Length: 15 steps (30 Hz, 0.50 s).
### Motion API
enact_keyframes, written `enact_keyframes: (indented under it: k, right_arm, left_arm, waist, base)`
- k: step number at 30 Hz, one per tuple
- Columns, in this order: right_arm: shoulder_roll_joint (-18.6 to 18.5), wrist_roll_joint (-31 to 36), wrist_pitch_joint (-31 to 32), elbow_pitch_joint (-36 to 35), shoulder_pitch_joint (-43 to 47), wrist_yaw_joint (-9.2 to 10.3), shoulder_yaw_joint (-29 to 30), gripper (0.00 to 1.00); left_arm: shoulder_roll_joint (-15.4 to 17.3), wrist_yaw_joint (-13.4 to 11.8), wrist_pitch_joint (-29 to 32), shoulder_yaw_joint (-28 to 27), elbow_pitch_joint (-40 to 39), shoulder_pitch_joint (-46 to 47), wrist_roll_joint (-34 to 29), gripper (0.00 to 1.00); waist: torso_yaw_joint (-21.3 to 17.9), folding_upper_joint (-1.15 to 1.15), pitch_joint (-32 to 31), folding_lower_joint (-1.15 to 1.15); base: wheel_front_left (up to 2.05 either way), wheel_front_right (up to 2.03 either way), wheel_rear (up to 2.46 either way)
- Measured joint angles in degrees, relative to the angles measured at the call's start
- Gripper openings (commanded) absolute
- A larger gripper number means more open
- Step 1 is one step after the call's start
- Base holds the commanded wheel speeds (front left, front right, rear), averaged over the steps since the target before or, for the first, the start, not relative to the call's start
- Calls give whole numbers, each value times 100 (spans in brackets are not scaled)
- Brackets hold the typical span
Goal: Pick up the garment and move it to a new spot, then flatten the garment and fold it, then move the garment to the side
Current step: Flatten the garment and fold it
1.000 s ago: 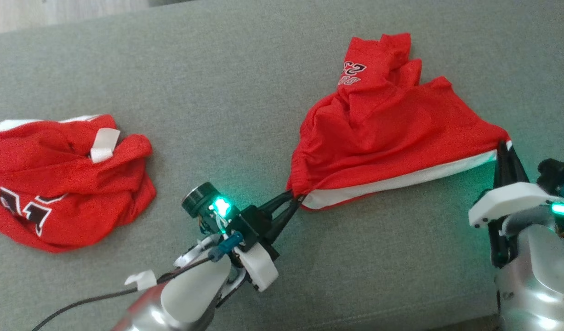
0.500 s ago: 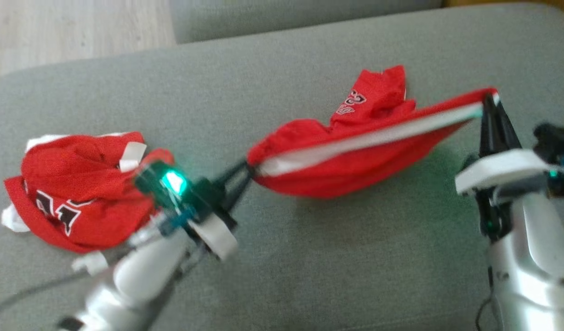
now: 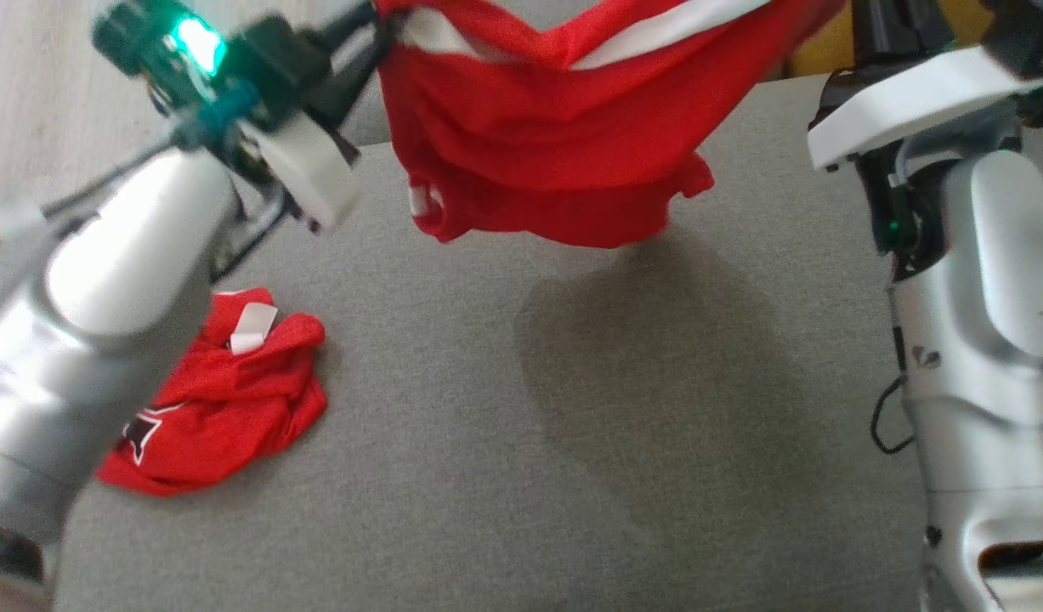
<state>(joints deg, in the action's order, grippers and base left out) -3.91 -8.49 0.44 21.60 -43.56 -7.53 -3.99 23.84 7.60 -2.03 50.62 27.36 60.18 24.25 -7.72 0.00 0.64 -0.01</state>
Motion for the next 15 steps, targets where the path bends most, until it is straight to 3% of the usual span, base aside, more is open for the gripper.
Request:
enact_keyframes:
  k: [4,10,15]
  right_arm:
    - [-107,51,256,272,-32,0,-38,0]
    - [-242,38,739,628,325,0,-103,0]
    - [-326,-129,1106,675,582,0,-124,0]
  left_arm:
    - [218,0,303,278,-21,293,513,0]
    - [479,0,711,708,-244,-56,1440,0]
    - [655,0,813,658,-379,-391,1916,0]
  waist:
    - [25,0,-55,1]
    - [95,0,-46,1]
    - [113,0,105,1]
  base:
    - [0,0,0]
    - [0,0,0]
    - [0,0,0]
